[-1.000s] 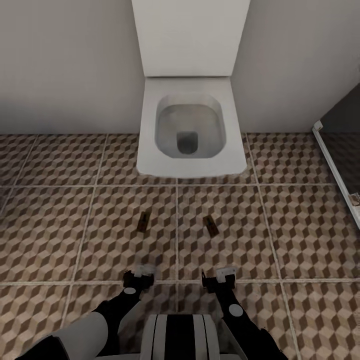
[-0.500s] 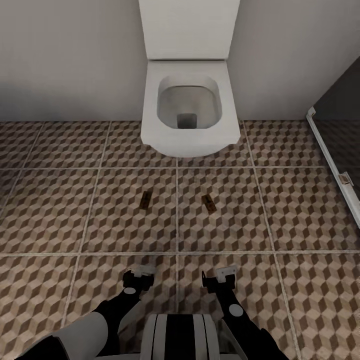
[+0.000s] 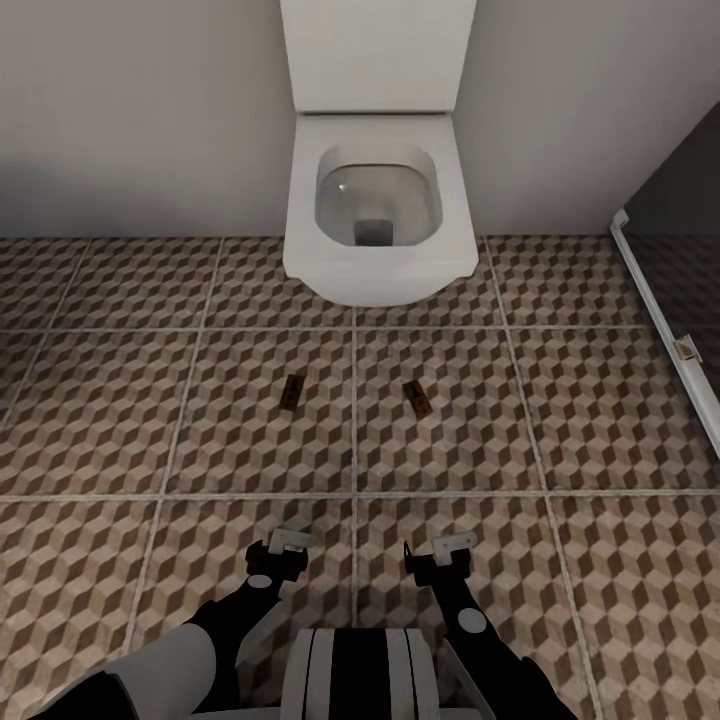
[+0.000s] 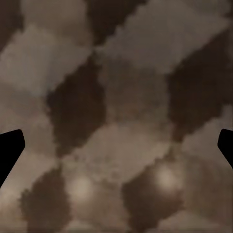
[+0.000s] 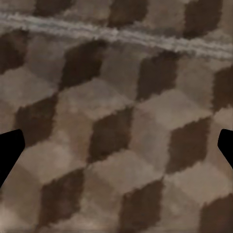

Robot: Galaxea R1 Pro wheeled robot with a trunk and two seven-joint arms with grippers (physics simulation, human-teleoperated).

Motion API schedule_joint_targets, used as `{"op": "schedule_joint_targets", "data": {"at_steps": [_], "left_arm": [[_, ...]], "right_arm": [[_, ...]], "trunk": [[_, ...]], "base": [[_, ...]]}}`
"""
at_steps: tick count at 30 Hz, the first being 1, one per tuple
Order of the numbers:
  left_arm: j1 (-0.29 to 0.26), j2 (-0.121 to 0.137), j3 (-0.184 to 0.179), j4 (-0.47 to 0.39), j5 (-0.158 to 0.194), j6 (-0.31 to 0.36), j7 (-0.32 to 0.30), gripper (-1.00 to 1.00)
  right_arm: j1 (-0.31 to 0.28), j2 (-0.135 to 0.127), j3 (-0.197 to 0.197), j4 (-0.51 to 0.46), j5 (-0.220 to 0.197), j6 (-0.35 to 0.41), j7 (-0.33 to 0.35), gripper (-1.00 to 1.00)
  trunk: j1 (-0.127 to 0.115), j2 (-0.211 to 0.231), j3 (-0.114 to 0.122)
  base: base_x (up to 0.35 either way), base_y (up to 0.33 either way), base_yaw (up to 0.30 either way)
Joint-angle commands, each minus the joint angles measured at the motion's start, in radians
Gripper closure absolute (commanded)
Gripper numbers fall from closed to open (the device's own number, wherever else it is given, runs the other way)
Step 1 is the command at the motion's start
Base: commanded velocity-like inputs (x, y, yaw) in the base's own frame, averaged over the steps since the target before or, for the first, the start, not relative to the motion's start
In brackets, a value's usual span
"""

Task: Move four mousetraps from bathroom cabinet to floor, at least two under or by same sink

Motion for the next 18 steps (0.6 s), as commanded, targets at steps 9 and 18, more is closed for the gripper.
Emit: {"op": "schedule_joint_targets", "data": {"at_steps": [9,18], "left_arm": [[-0.001,0.0,-0.008,0.0,0.01,-0.004,0.005,-1.0],[-0.001,0.0,-0.007,0.0,0.01,-0.004,0.005,-1.0]], "right_arm": [[-0.001,-0.001,0.004,0.001,-0.006,-0.004,-0.007,-1.0],[-0.001,-0.002,0.004,0.001,-0.006,-0.004,-0.007,-1.0]], "trunk": [[0.0,0.0,0.0],[-0.001,0.0,0.003]], "base": [[-0.003,0.0,0.0],[0.0,0.0,0.0]]}}
